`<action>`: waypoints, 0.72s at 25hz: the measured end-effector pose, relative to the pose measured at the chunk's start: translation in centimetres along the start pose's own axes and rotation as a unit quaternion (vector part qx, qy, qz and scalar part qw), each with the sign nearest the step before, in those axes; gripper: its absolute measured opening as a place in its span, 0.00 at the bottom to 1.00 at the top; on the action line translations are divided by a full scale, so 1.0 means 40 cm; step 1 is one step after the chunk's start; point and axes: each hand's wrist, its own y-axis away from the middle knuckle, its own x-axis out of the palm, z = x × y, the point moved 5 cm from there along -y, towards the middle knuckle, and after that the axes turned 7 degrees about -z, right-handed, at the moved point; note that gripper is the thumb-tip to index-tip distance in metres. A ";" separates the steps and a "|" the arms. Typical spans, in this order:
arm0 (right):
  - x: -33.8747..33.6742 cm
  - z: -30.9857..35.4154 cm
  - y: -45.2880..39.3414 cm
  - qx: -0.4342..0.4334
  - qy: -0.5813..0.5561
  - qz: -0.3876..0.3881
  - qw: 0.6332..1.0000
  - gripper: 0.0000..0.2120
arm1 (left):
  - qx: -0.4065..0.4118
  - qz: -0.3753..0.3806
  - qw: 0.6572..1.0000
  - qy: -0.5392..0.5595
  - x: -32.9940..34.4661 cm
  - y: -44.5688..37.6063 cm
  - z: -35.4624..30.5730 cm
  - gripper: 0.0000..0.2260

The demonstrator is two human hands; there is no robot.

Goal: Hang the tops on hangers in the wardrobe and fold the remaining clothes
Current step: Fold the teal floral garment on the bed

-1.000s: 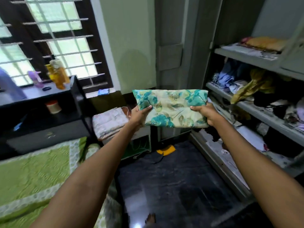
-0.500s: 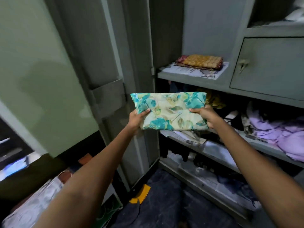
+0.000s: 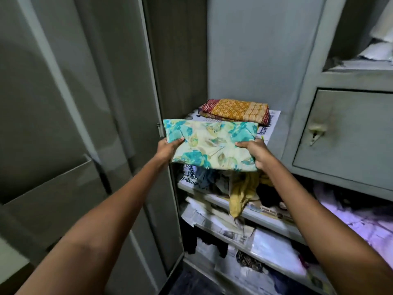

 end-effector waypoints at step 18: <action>-0.101 0.213 -0.701 0.011 0.002 -0.252 0.968 0.24 | 0.006 0.065 0.988 -0.139 0.555 -0.776 -0.100 0.19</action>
